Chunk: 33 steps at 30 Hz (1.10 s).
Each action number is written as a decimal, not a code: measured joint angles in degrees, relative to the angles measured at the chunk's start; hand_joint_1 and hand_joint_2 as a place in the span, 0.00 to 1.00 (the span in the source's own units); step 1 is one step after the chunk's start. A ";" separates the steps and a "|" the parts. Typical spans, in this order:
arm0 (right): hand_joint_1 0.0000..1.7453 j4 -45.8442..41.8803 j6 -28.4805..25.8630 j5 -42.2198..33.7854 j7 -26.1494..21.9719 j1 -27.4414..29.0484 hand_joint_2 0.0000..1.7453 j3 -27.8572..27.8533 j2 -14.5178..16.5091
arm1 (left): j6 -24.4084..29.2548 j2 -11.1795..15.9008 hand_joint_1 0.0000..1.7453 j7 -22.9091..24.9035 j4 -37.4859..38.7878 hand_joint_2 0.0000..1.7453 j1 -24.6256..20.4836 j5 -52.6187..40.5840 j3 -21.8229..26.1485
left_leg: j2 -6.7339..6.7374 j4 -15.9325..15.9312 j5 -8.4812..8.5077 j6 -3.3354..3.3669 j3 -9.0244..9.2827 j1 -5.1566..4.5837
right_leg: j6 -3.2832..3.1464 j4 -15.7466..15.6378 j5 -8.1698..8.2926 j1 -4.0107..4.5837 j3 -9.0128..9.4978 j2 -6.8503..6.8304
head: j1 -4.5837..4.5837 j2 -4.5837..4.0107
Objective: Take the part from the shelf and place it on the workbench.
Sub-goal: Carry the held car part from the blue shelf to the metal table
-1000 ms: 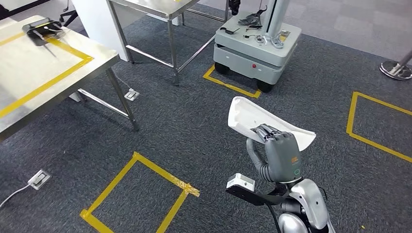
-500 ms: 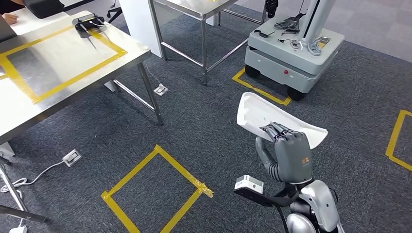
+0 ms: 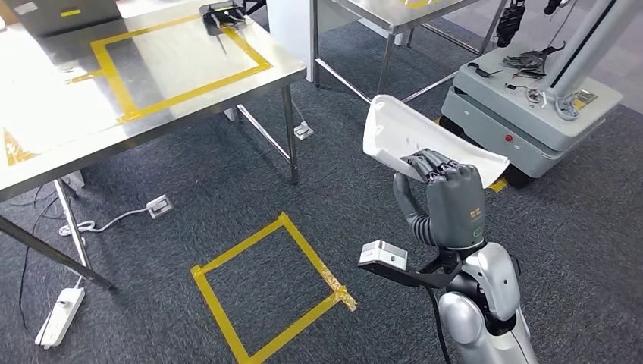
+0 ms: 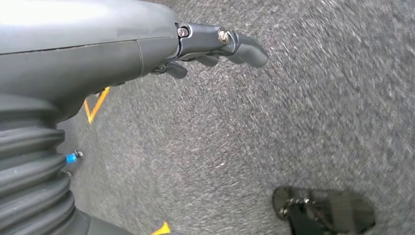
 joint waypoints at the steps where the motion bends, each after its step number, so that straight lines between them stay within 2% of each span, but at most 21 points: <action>1: 1.00 0.17 0.00 -0.04 -0.08 -0.40 1.00 0.09 -0.07 | -0.01 0.01 0.00 -0.02 -0.02 1.00 -0.23 -0.15 0.01 | -0.78 0.02 0.13 0.15 -0.16 0.07 | 0.21 3.95 -1.83 -0.10 -1.94 1.32 | 0.04 0.00; 2: 1.00 0.47 0.04 -0.05 -0.14 -0.92 1.00 0.22 -0.13 | -0.02 -0.01 0.00 -0.03 -0.03 1.00 -0.42 -0.29 0.02 | -1.65 0.09 0.22 0.19 -0.32 0.09 | 0.35 7.60 -3.13 -0.17 -3.79 1.80 | 0.07 0.00; 3: 1.00 0.86 0.08 -0.09 -0.17 -1.62 1.00 0.41 -0.17 | -0.04 -0.04 0.00 -0.04 -0.03 1.00 -0.52 -0.39 0.02 | -2.55 0.18 0.29 0.16 -0.44 0.10 | 0.42 9.83 -3.47 -0.23 -5.02 1.94 | 0.07 0.00; 4: 1.00 1.27 0.08 -0.13 -0.22 -2.49 1.00 0.63 -0.17 | -0.07 -0.08 0.00 -0.03 -0.03 1.00 -0.57 -0.41 0.02 | -3.43 0.31 0.35 0.08 -0.52 0.13 | 0.44 9.88 -2.64 -0.30 -5.22 2.00 | 0.07 0.00; 6: 1.00 1.87 0.10 -0.23 -0.28 -4.34 1.00 1.10 -0.17 | -0.10 -0.18 0.00 0.02 -0.05 1.00 -0.65 -0.51 0.02 | -5.18 0.63 0.39 -0.23 -0.60 0.31 | 0.43 3.47 1.52 -0.59 -2.42 3.04 | 0.07 0.00; 8: 1.00 2.23 0.20 -0.41 -0.21 -5.97 1.00 1.43 -0.17 | -0.06 -0.25 0.00 0.19 -0.11 1.00 -0.95 -0.73 0.02 | -6.86 1.00 0.45 -0.95 -1.02 0.36 | 0.46 -3.61 4.15 -0.87 0.72 5.61 | 0.05 0.00; 10: 1.00 2.53 0.50 -0.61 0.09 -7.21 1.00 1.76 -0.16 | 0.06 -0.27 0.00 0.55 -0.16 1.00 -1.18 -0.94 0.02 | -8.27 0.91 0.79 -1.95 -1.64 0.41 | 0.15 -5.60 4.29 -0.73 1.39 6.49 | 0.03 0.00; 12: 1.00 2.75 0.95 -0.67 0.44 -8.37 1.00 2.24 -0.03 | 0.27 -0.25 0.00 1.06 -0.15 1.00 -1.10 -1.08 0.02 | -9.00 0.58 1.19 -2.84 -2.20 0.60 | -0.70 -5.89 4.71 -0.72 1.31 5.02 | 0.02 0.00; 14: 1.00 2.87 1.20 -0.67 0.65 -9.36 1.00 2.62 0.27 | 0.47 -0.28 0.00 1.52 -0.13 1.00 -1.08 -1.14 0.02 | -6.29 2.60 -0.24 -3.28 -3.45 0.41 | -1.65 -6.40 5.14 -0.83 1.37 3.54 | -0.24 0.00; 16: 1.00 2.99 1.23 -0.67 0.75 -9.73 1.00 2.75 0.45 | 0.58 -0.37 0.00 1.75 -0.14 1.00 -1.31 -1.14 0.02 | -2.33 9.23 -4.09 -3.44 -6.41 0.18 | -2.19 -6.56 5.21 -0.53 1.34 1.88 | -0.50 0.00; 18: 1.00 3.24 1.25 -0.67 0.77 -9.81 1.00 2.81 0.48 | 0.62 -0.39 0.00 1.90 -0.16 1.00 -1.39 -1.14 0.02 | -1.07 15.87 -6.82 -3.52 -9.19 0.20 | -2.39 -6.49 5.09 -0.16 1.28 0.07 | -0.52 0.00; 19: 1.00 3.39 1.25 -0.67 0.78 -9.87 1.00 2.85 0.48 | 0.63 -0.39 0.00 1.99 -0.16 1.00 -1.34 -1.15 0.02 | -0.93 16.60 -6.67 -3.46 -9.30 0.19 | -2.45 -6.44 5.03 -0.04 1.29 -0.76 | -0.52 0.00; 20: 1.00 3.53 1.24 -0.66 0.78 -9.97 1.00 2.88 0.49 | 0.63 -0.38 0.00 2.11 -0.16 1.00 -1.29 -1.22 0.02 | -0.72 14.84 -5.44 -3.35 -8.18 0.17 | -2.47 -6.38 4.97 0.05 1.32 -1.53 | -0.54 0.00; 21: 1.00 3.63 1.23 -0.66 0.78 -10.07 1.00 2.91 0.52 | 0.62 -0.36 0.00 2.21 -0.17 1.00 -1.27 -1.30 0.02 | -0.06 11.10 -3.59 -3.12 -6.06 0.08 | -2.44 -6.30 4.86 0.12 1.39 -2.27 | -0.54 0.00; 23: 1.00 3.73 1.16 -0.66 0.77 -10.27 1.00 2.91 0.60 | 0.58 -0.35 0.00 2.35 -0.24 1.00 -1.37 -1.46 0.02 | 2.46 3.58 -0.93 -2.23 -2.01 -0.37 | -2.16 -6.12 4.59 0.39 1.54 -3.56 | -0.52 0.00; 24: 1.00 3.74 1.14 -0.66 0.77 -10.33 1.00 2.92 0.62 | 0.56 -0.36 0.00 2.39 -0.27 1.00 -1.42 -1.48 0.02 | 3.28 1.54 -0.36 -1.81 -0.97 -0.59 | -1.92 -6.06 4.52 0.51 1.61 -4.11 | -0.49 0.00; 25: 1.00 3.76 1.15 -0.67 0.79 -10.36 1.00 2.92 0.65 | 0.53 -0.37 0.00 2.45 -0.31 1.00 -1.44 -1.49 0.02 | 3.51 0.93 -0.29 -1.46 -0.78 -0.77 | -1.68 -6.08 4.50 0.61 1.67 -4.62 | -0.46 0.00; 27: 1.00 3.80 1.22 -0.66 0.98 -10.44 1.00 2.93 0.72 | 0.49 -0.40 0.00 2.65 -0.32 1.00 -1.39 -1.49 0.02 | 2.17 0.66 0.15 -0.97 -0.99 -0.64 | -1.09 -6.24 4.44 0.63 1.95 -5.46 | -0.43 0.00; 29: 1.00 3.87 1.11 -0.45 1.29 -10.54 1.00 2.94 0.79 | 0.44 -0.44 0.00 2.78 -0.33 1.00 -1.41 -1.49 0.02 | 1.04 0.10 0.65 -0.25 -0.84 -0.21 | -0.38 -4.62 3.08 0.40 1.46 -3.16 | -0.33 0.00; 31: 1.00 4.03 0.74 0.00 1.55 -10.49 1.00 2.94 0.72 | 0.37 -0.45 0.00 2.81 -0.40 1.00 -1.55 -1.50 0.03 | 0.08 -0.15 0.97 0.27 -0.77 0.06 | 0.20 1.41 -0.15 0.03 -1.38 0.71 | -0.20 0.00; 33: 1.00 4.26 0.26 0.08 1.59 -10.14 1.00 2.93 0.65 | 0.32 -0.45 0.00 2.83 -0.46 1.00 -1.56 -1.57 0.04 | -0.89 -0.02 1.03 0.38 -1.01 0.08 | 0.52 8.36 -2.61 -0.14 -5.01 2.08 | -0.16 0.00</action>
